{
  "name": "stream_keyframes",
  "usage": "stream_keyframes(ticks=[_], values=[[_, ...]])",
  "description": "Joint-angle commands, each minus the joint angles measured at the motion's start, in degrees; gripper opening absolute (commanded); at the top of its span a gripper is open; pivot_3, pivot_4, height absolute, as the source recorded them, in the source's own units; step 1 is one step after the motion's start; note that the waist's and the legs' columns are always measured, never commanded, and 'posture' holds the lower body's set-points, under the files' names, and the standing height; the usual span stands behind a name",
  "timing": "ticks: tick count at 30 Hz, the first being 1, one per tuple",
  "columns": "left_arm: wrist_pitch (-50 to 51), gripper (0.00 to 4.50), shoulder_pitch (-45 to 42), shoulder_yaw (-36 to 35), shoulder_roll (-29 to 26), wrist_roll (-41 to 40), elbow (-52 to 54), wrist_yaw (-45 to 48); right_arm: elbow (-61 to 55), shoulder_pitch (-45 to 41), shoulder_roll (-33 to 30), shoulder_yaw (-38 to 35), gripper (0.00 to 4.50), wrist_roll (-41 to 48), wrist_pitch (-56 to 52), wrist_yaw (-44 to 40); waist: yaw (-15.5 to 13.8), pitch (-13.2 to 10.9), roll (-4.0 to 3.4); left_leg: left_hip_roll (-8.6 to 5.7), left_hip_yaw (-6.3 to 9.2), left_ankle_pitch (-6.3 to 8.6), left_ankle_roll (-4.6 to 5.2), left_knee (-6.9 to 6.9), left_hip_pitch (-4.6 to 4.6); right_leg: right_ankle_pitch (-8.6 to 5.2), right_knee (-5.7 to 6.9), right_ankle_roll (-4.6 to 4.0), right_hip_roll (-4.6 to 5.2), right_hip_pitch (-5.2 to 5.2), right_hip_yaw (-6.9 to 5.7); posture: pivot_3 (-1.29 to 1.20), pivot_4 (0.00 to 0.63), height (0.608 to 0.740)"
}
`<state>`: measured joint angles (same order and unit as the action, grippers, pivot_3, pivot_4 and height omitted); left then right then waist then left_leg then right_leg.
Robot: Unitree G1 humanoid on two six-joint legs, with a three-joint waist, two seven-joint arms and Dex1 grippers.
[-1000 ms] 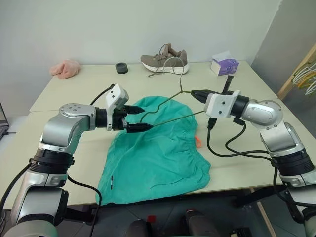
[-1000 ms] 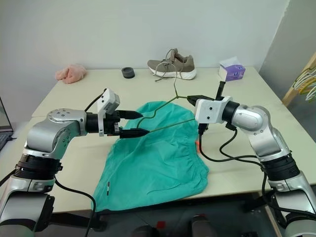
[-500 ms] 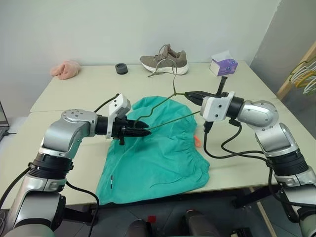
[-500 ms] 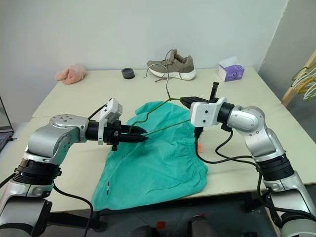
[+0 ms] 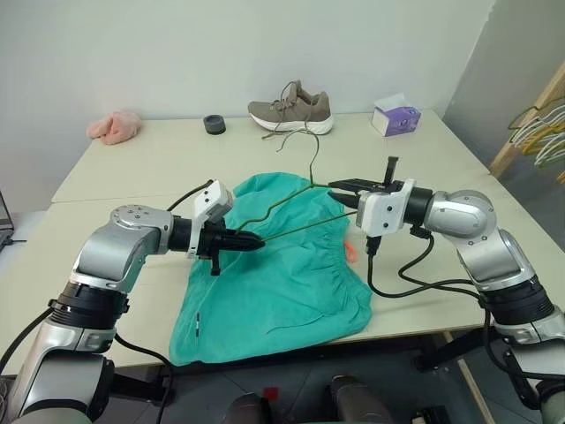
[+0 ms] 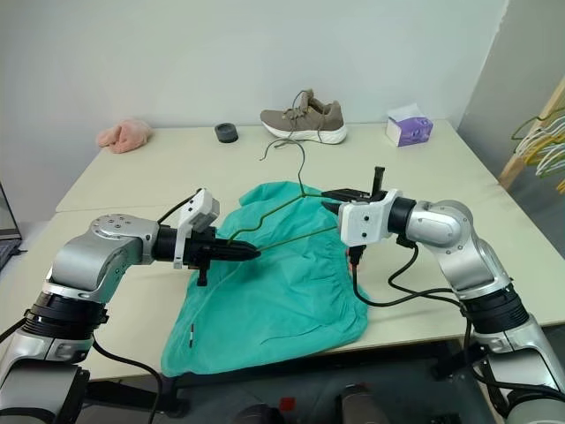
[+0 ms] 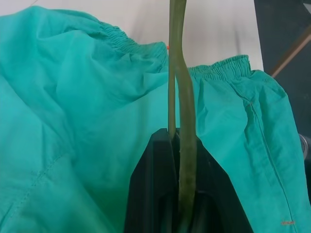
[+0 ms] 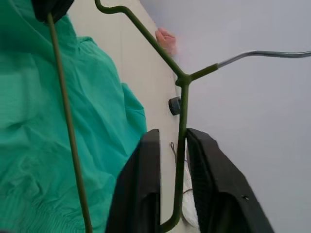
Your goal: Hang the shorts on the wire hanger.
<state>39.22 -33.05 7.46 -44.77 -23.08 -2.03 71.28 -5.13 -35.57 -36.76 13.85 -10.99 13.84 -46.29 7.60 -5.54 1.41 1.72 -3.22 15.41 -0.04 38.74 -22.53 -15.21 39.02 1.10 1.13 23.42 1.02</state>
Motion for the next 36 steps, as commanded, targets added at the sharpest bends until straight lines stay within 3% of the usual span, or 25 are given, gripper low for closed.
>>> stream_keyframes(ticks=[1,8,15,24,28,36], values=[[-1.2,0.0,-0.4,-1.3,-0.6,0.4,2.0,-1.2,-4.7,1.3,-1.3,-2.1,2.12,3.0,-2.7,-1.9,0.0,0.0,0.0,0.0,0.0,0.0,0.0,0.0,0.0,0.0,0.0,0.0,0.0,0.0,0.0,-0.17,0.074,0.74],[-5.9,0.0,0.9,-1.1,-3.4,3.4,4.1,-1.4,-12.6,7.0,-7.3,-8.9,4.46,15.2,-25.9,-8.8,0.1,0.0,0.02,0.0,0.01,0.0,0.0,0.03,-0.03,0.0,-0.01,0.0,0.04,-0.01,-0.01,-0.18,0.076,0.74],[-11.9,0.0,1.4,1.0,-6.3,7.9,6.4,0.2,-14.5,4.1,-9.9,-6.5,4.46,20.0,-45.0,-11.7,0.3,0.0,-0.01,0.02,0.02,0.01,0.01,0.0,-0.01,-0.02,-0.02,-0.04,0.01,-0.01,-0.03,-0.18,0.079,0.74],[-11.7,0.0,1.5,1.6,-6.2,8.7,9.6,0.4,-1.3,-4.6,-6.8,5.4,4.46,13.5,-43.6,-15.0,0.4,0.0,-0.01,0.0,0.01,0.02,0.02,0.0,-0.04,-0.09,-0.03,0.07,-0.01,0.02,-0.03,-0.16,0.074,0.74],[-11.3,0.0,2.1,1.4,-6.6,8.9,10.5,0.6,1.6,-6.1,-6.7,7.2,3.53,12.5,-42.5,-17.0,0.3,0.0,-0.01,0.0,0.04,0.02,0.02,0.01,-0.1,-0.05,-0.03,0.0,0.0,0.05,-0.05,-0.15,0.07,0.74],[-10.8,0.0,3.1,1.1,-6.8,8.8,11.7,0.4,2.3,-6.1,-5.9,7.3,0.65,11.9,-42.5,-18.3,0.3,0.0,-0.01,0.0,0.04,0.02,0.02,0.02,-0.1,-0.05,-0.02,0.0,0.0,0.05,-0.05,-0.15,0.065,0.74]])
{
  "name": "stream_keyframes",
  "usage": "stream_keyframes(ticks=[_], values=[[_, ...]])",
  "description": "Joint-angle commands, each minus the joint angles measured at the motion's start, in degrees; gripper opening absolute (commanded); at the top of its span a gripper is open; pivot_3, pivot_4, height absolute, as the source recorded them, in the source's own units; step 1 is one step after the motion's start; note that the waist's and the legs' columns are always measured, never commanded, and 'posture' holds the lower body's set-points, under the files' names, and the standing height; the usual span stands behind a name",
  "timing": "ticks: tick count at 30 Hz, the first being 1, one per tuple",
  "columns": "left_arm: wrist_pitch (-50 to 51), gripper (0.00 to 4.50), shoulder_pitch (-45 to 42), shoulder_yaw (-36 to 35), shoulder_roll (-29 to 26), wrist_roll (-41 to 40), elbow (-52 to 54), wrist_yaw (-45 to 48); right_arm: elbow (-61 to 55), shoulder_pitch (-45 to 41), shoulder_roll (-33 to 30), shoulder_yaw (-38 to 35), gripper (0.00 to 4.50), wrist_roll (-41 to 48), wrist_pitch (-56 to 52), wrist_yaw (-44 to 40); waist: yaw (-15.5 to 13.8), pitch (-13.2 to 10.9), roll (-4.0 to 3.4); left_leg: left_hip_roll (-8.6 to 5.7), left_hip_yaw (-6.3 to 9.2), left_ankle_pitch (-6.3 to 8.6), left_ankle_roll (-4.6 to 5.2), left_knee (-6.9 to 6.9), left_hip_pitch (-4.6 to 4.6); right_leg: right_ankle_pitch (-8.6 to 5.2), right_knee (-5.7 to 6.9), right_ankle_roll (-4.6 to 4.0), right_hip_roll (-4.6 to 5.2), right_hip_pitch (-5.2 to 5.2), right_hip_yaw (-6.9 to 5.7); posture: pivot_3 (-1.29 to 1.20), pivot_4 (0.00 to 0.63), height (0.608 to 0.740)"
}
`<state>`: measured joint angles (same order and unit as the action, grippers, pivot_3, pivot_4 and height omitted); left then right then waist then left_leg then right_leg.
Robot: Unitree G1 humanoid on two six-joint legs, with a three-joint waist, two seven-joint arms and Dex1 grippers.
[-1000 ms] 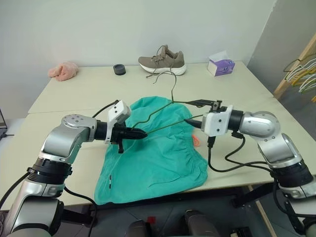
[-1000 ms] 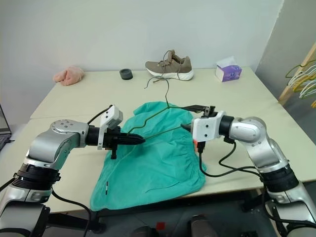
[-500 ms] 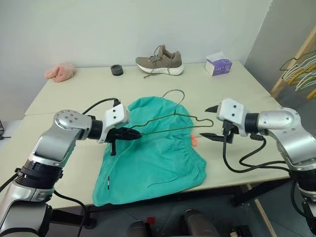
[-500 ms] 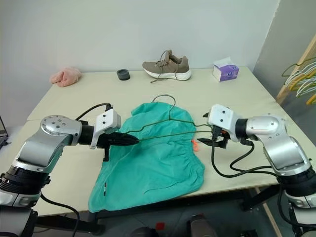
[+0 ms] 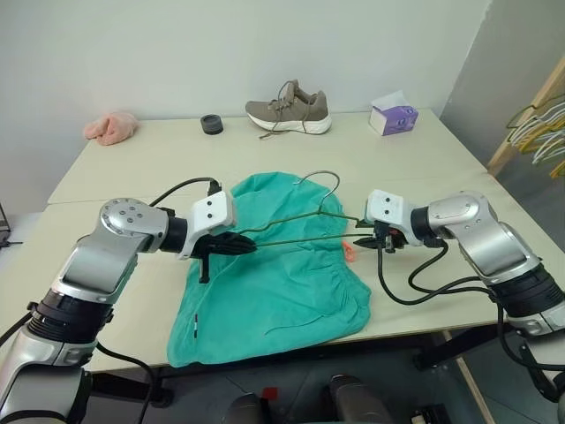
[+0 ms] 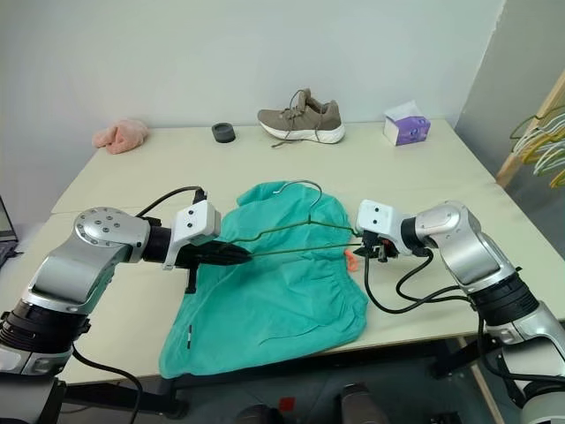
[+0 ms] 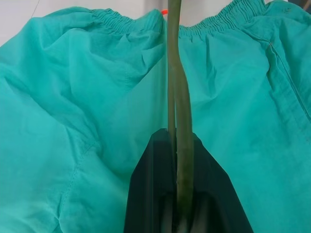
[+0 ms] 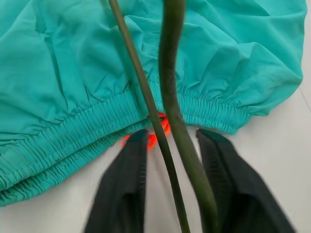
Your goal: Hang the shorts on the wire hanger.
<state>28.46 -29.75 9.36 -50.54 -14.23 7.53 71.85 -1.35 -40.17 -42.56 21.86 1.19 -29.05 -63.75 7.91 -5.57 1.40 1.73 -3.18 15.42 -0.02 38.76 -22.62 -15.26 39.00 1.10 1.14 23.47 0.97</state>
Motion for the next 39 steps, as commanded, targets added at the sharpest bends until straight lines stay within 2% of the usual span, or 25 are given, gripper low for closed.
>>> stream_keyframes(ticks=[1,2,7,10,13,19,24,28,31,34,39], values=[[-0.2,0.0,-0.2,-0.7,-0.9,0.0,2.2,-0.3,-1.6,-1.3,-0.2,-0.7,0.3,-0.3,0.3,-1.1,0.0,0.0,0.0,0.0,0.0,0.0,0.0,0.0,0.0,0.0,0.0,0.0,0.0,0.0,0.0,-0.14,0.064,0.74],[-0.2,0.0,-0.2,-0.6,-0.7,0.1,2.2,-0.5,-1.9,-1.1,-0.1,-0.8,0.02,-0.1,0.1,-1.3,0.0,0.0,0.0,0.0,0.01,0.0,0.0,0.0,0.0,0.0,0.0,0.0,0.0,0.0,0.0,-0.14,0.063,0.74],[1.3,0.0,-0.2,-0.3,0.3,-0.4,2.2,-1.6,-2.5,-0.6,0.1,-1.0,0.02,0.4,-0.7,-2.1,0.0,0.0,0.0,0.0,0.02,0.0,0.0,0.0,0.0,0.0,0.01,0.0,0.0,0.0,-0.01,-0.14,0.059,0.74],[1.0,0.7,0.7,-1.2,1.0,-1.8,2.1,-1.1,-2.7,-0.4,0.0,-1.1,0.0,0.3,-0.6,-2.0,0.0,0.0,0.0,0.0,0.02,0.0,0.0,0.0,0.0,0.0,0.01,0.0,0.0,0.0,-0.02,-0.14,0.059,0.74],[2.0,1.62,0.9,-3.2,2.7,-3.9,0.3,-2.0,-3.0,0.0,-0.2,-1.3,0.0,0.3,-0.7,-2.0,0.0,0.0,0.01,0.0,0.02,0.0,0.0,0.01,0.0,0.0,0.01,0.0,0.0,0.0,-0.01,-0.15,0.06,0.74],[9.4,3.49,-0.1,-11.5,6.6,-12.2,-4.3,-5.0,-4.3,1.9,-1.3,-2.3,0.0,0.5,-1.4,-1.7,0.0,0.0,0.01,0.0,0.03,0.0,0.0,0.02,0.0,0.0,0.02,0.0,0.0,0.0,-0.02,-0.16,0.062,0.74],[13.1,3.49,-0.7,-16.9,4.5,-16.1,-8.5,-5.4,-5.7,4.6,-3.5,-4.9,0.0,1.5,-4.2,-1.4,0.0,0.0,0.01,0.01,0.06,0.0,0.0,0.02,0.0,0.01,0.02,0.0,0.0,0.0,-0.04,-0.17,0.066,0.74],[12.8,3.49,-0.5,-20.0,3.4,-16.2,-13.6,-6.7,-7.4,9.4,-6.3,-10.7,0.0,4.1,-9.7,0.0,0.0,0.0,0.01,0.0,0.06,0.0,0.0,0.02,0.0,0.01,0.02,0.0,0.02,-0.01,-0.04,-0.18,0.072,0.74],[11.3,3.49,2.5,-18.8,3.5,-14.7,-13.8,-6.5,-8.9,13.6,-8.3,-14.9,0.0,6.2,-13.7,1.0,0.0,0.0,0.01,-0.02,0.03,0.0,0.0,0.02,0.0,0.01,0.0,0.0,0.05,-0.02,-0.03,-0.2,0.079,0.74],[10.3,3.49,7.1,-16.1,5.2,-14.1,-10.8,-6.7,-11.2,22.3,-10.8,-22.1,0.0,9.2,-19.7,2.5,-0.2,0.0,0.01,-0.01,0.05,0.01,-0.02,0.0,0.03,-0.01,-0.02,0.02,0.09,-0.07,-0.05,-0.21,0.084,0.74],[10.0,3.49,9.3,-15.3,6.7,-14.9,-8.5,-7.2,-16.1,32.3,-11.6,-29.7,0.0,13.4,-26.9,4.7,0.0,-0.1,0.16,0.0,0.03,0.02,-0.04,0.02,0.02,-0.03,-0.01,0.05,0.12,-0.06,-0.03,-0.23,0.093,0.74]])
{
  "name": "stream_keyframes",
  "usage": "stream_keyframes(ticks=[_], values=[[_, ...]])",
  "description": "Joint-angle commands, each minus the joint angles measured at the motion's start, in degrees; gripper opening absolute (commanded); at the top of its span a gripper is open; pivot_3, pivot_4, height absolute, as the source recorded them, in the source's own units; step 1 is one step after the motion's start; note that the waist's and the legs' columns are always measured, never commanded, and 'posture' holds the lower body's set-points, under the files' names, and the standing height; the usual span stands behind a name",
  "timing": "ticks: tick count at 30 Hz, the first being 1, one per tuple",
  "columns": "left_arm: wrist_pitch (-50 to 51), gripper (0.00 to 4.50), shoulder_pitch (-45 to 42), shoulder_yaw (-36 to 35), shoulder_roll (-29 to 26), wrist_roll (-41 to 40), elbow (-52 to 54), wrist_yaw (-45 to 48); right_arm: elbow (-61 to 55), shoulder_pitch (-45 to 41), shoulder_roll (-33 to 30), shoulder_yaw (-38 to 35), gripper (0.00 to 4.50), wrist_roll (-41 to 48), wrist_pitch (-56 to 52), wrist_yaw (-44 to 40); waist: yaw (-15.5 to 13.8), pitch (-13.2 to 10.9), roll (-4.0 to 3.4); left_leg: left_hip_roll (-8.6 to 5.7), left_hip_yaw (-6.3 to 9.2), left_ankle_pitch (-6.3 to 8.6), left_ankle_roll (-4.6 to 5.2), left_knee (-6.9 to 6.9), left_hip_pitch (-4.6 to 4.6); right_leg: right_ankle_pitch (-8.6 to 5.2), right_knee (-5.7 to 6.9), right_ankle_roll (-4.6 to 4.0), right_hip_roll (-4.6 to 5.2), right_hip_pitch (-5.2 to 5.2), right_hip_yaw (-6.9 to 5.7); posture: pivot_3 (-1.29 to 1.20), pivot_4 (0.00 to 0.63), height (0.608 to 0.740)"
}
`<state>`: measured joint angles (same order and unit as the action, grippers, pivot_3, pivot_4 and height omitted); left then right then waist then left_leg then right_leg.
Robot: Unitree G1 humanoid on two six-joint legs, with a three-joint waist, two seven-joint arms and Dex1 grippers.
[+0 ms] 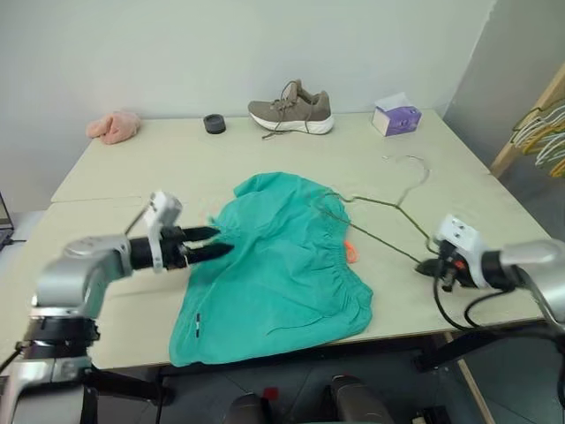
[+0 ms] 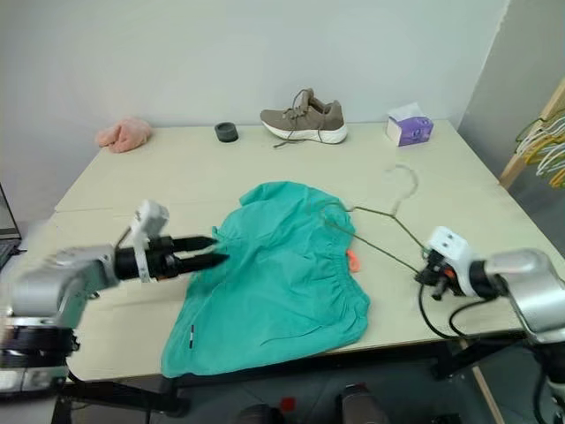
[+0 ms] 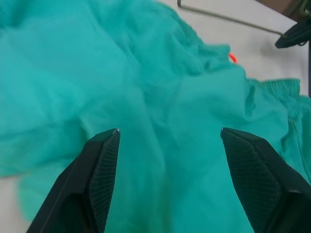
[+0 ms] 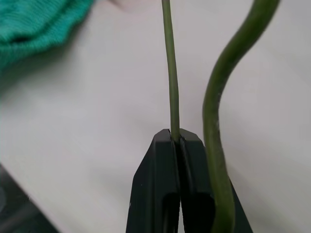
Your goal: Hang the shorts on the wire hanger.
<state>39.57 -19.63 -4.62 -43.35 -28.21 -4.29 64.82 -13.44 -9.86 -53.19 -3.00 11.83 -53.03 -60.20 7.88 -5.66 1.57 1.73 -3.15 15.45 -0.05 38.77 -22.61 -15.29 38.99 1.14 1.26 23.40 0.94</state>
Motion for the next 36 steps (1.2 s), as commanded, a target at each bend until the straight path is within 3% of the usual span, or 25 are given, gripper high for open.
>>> stream_keyframes(ticks=[1,5,9,16,22,36], values=[[-1.3,3.49,-0.9,-1.2,-0.1,-0.9,3.2,-0.4,-5.1,4.9,-1.1,-6.6,0.0,3.7,-4.5,1.5,0.1,0.0,-0.01,0.01,0.0,0.0,0.0,0.0,0.03,-0.03,0.0,0.05,-0.01,-0.01,0.0,-0.23,0.094,0.74],[-3.1,3.49,-1.4,-0.6,0.4,0.1,2.1,-0.9,-8.3,12.7,-1.4,-9.7,0.0,6.3,-7.7,2.4,0.2,0.0,-0.02,0.01,-0.01,0.01,0.0,-0.05,0.12,-0.13,0.0,0.17,-0.09,-0.08,0.02,-0.25,0.098,0.74],[-5.2,3.49,-2.9,-0.2,0.9,1.3,0.5,-1.5,-9.6,14.5,-1.8,-8.6,0.0,8.1,-8.9,2.9,0.5,0.0,-0.01,0.0,-0.04,0.02,0.0,-0.04,0.17,-0.16,0.0,0.23,-0.12,-0.09,0.06,-0.25,0.1,0.74],[-15.3,3.49,-4.3,0.2,1.7,4.8,-1.5,-1.4,-8.0,8.7,-3.0,-1.3,0.0,10.2,-10.9,2.4,0.5,-0.1,0.07,0.01,-0.02,0.03,0.02,-0.04,0.17,-0.18,-0.03,0.24,-0.13,-0.1,0.04,-0.24,0.103,0.74],[-24.6,3.49,-4.9,-2.3,3.9,7.7,-4.9,-6.8,-6.1,1.5,-4.2,1.5,0.0,13.4,-12.4,0.7,0.4,-0.1,0.07,0.0,-0.03,0.04,0.03,-0.04,0.15,-0.17,-0.04,0.23,-0.1,-0.1,0.06,-0.22,0.1,0.74],[-28.8,3.49,-2.6,-3.2,3.5,9.3,-7.1,-9.2,-1.9,-3.0,-7.2,6.8,0.0,17.6,-15.1,-1.6,0.1,-0.1,0.08,0.0,-0.03,0.05,0.05,-0.04,0.13,-0.12,-0.05,0.15,-0.04,-0.1,0.03,-0.2,0.102,0.74]])
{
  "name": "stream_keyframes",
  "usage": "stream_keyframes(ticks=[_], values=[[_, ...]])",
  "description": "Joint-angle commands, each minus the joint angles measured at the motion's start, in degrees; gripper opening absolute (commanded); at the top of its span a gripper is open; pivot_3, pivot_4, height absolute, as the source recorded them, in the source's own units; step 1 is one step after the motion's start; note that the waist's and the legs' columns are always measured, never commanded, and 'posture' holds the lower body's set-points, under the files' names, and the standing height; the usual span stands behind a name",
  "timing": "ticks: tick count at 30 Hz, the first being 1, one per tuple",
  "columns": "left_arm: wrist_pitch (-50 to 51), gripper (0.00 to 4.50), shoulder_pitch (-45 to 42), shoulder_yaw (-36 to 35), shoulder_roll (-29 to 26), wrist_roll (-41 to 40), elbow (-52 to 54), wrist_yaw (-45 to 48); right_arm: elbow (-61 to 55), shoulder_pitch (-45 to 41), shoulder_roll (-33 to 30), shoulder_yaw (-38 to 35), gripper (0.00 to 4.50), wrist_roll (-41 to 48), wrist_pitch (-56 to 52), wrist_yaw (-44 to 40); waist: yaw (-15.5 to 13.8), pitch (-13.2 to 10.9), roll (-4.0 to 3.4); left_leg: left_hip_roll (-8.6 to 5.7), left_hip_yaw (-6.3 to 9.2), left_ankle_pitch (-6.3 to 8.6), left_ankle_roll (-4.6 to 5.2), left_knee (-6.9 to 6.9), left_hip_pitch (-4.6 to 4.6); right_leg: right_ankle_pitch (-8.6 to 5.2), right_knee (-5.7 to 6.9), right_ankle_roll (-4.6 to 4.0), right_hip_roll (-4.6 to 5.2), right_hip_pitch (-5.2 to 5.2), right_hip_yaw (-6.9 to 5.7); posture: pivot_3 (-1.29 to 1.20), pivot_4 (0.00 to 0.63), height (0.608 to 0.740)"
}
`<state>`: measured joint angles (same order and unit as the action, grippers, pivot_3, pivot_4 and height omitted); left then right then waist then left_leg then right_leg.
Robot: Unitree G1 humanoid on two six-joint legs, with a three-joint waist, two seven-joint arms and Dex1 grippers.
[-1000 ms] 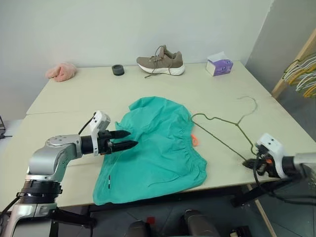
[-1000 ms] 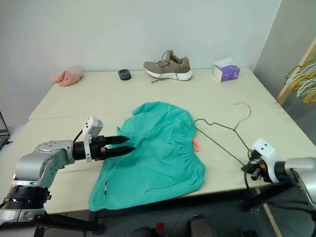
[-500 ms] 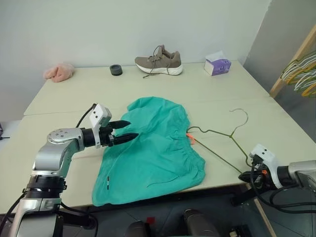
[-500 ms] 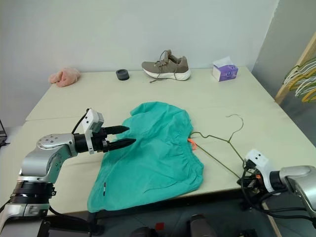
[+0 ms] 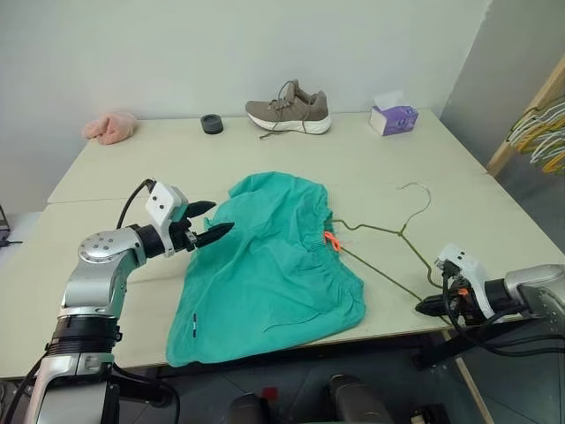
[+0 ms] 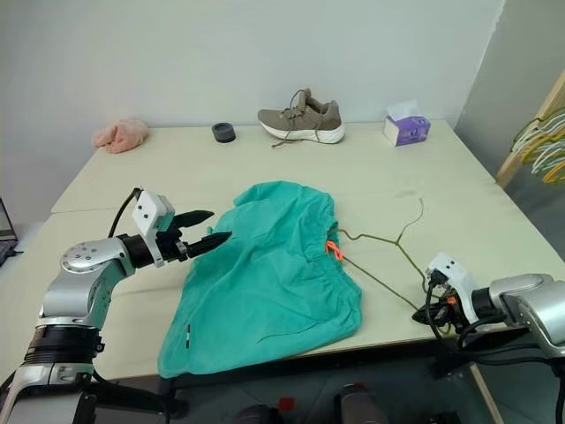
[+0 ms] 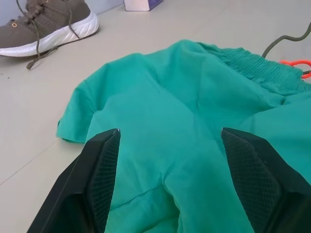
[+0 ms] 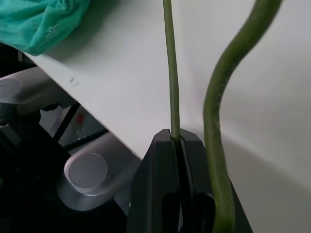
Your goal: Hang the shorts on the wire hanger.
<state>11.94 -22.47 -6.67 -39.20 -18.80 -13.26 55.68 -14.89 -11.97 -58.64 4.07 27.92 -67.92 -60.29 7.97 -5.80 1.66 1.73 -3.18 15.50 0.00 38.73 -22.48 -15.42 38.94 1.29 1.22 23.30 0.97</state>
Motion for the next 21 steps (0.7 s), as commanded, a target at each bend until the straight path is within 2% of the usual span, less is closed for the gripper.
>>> stream_keyframes(ticks=[1,6,15,21], values=[[-1.1,3.49,0.4,-1.2,-0.7,-0.1,2.1,0.0,-0.5,-0.9,-2.0,-0.2,0.0,1.8,-0.3,-1.6,0.0,0.0,-0.01,0.0,0.0,0.0,0.0,0.0,0.0,0.0,0.0,0.01,0.0,0.0,0.0,-0.2,0.102,0.74],[-1.6,3.49,0.7,-0.4,-0.6,0.4,2.4,0.4,1.3,-3.9,0.9,0.0,0.0,4.8,-4.8,-0.8,0.0,0.0,0.0,0.03,0.01,0.01,0.0,0.0,0.01,-0.01,0.0,0.01,0.0,0.0,-0.01,-0.2,0.099,0.74],[-2.9,3.49,-1.1,1.5,0.5,1.4,1.6,1.0,11.2,-14.1,8.9,6.0,0.0,3.7,-8.6,2.7,0.1,0.0,-0.02,0.02,0.0,0.01,0.01,0.0,-0.01,0.03,0.0,-0.05,-0.01,0.01,-0.01,-0.2,0.092,0.74],[-3.6,3.49,-1.2,2.1,1.1,1.8,2.1,0.8,17.3,-19.3,16.3,3.5,0.0,5.1,-15.7,7.5,0.1,0.0,-0.02,0.02,0.02,0.01,0.01,0.0,-0.05,0.11,0.01,-0.17,-0.01,0.03,-0.02,-0.18,0.085,0.74]])
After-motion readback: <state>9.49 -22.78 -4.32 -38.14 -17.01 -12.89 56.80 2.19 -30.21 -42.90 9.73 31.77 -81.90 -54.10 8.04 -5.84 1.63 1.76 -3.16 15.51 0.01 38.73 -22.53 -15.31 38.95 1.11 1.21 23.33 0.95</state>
